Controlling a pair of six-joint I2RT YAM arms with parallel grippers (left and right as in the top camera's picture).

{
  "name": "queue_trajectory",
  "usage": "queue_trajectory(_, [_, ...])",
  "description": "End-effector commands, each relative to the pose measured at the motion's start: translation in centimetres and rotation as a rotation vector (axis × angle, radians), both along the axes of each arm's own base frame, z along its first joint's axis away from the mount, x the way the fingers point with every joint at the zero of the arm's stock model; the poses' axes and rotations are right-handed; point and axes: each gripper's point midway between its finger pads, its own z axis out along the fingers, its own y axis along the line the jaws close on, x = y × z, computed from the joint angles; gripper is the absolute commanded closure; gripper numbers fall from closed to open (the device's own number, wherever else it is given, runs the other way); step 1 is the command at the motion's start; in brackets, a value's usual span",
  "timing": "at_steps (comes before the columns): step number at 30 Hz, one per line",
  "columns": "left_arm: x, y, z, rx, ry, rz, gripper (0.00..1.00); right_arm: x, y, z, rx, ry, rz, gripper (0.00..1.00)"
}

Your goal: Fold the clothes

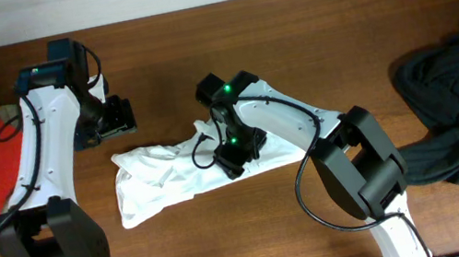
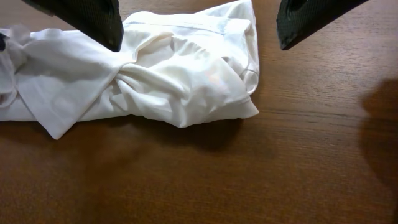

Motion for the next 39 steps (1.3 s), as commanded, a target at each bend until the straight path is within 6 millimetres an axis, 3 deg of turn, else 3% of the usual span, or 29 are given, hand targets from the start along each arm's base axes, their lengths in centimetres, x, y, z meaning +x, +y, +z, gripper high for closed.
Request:
queue_trajectory(1, [-0.1,0.2,0.1,0.003,0.006,0.005,0.21,-0.6,1.4,1.5,0.11,0.005,0.054,0.36])
queue_trajectory(3, [-0.5,0.2,0.0,0.003,0.02,0.005,0.21,0.4,-0.3,1.4,0.032,-0.023,0.001,0.42])
queue_trajectory(5, [-0.8,0.2,0.0,0.003,0.033,0.005,0.21,1.4,-2.2,2.7,-0.021,-0.039,-0.067,0.43])
queue_trajectory(7, [-1.2,0.3,0.0,0.011,0.05,0.006,0.2,3.8,-4.9,6.2,-0.049,-0.131,-0.162,0.43])
queue_trajectory(8, [-1.7,0.5,-0.1,0.023,0.068,0.006,0.15,5.4,-6.5,8.8,-0.014,-0.196,-0.219,0.4])
queue_trajectory(10, [-2.6,0.5,-0.6,0.024,0.107,0.006,0.13,7.0,-9.7,10.2,-0.004,-0.218,-0.332,0.32])
queue_trajectory(11, [-3.2,0.5,-1.3,0.024,0.131,0.005,0.06,7.1,-10.9,9.4,-0.002,-0.177,-0.369,0.32])
queue_trajectory(16, [-5.6,-0.6,-6.0,-0.042,0.208,-0.047,0.05,4.9,-11.7,3.9,-0.003,-0.036,-0.398,0.35])
queue_trajectory(21, [-6.6,-1.2,-11.9,-0.073,0.167,-0.096,0.03,4.4,-12.2,-2.1,0.011,-0.086,-0.401,0.36])
queue_trajectory(24, [-6.9,-3.6,-13.4,-0.215,0.116,-0.18,0.04,5.8,-13.6,-3.2,-0.062,-0.177,-0.451,0.32])
queue_trajectory(26, [-7.3,-3.7,-14.1,-0.218,0.113,-0.18,0.04,6.2,-13.9,-3.2,-0.075,-0.199,-0.452,0.3])
queue_trajectory(27, [-7.2,-3.7,-14.1,-0.218,0.112,-0.18,0.07,6.2,-13.9,-3.2,-0.075,-0.198,-0.452,0.3])
queue_trajectory(30, [-6.4,-4.4,-13.9,-0.258,0.071,-0.196,0.46,6.2,-14.0,-2.8,-0.078,-0.193,-0.452,0.3])
queue_trajectory(32, [-6.2,-4.3,-14.0,-0.249,0.061,-0.196,0.7,7.4,-14.1,-0.3,-0.092,-0.218,-0.457,0.31])
queue_trajectory(33, [-6.1,-4.2,-14.0,-0.247,0.061,-0.196,0.71,7.9,-14.2,0.7,-0.091,-0.232,-0.461,0.3])
queue_trajectory(34, [-6.1,-4.2,-14.0,-0.246,0.061,-0.196,0.7,8.5,-14.4,1.6,-0.087,-0.24,-0.47,0.29])
queue_trajectory(35, [-6.1,-3.8,-14.0,-0.227,0.065,-0.193,0.43,9.0,-14.7,2.5,-0.085,-0.245,-0.48,0.29])
queue_trajectory(36, [-6.2,-2.9,-13.9,-0.186,0.079,-0.184,0.07,9.2,-14.9,3.1,-0.085,-0.245,-0.488,0.28])
queue_trajectory(39, [-5.3,-1.6,-12.2,-0.162,0.08,-0.159,0.01,9.0,-15.5,3.1,-0.095,-0.231,-0.499,0.28])
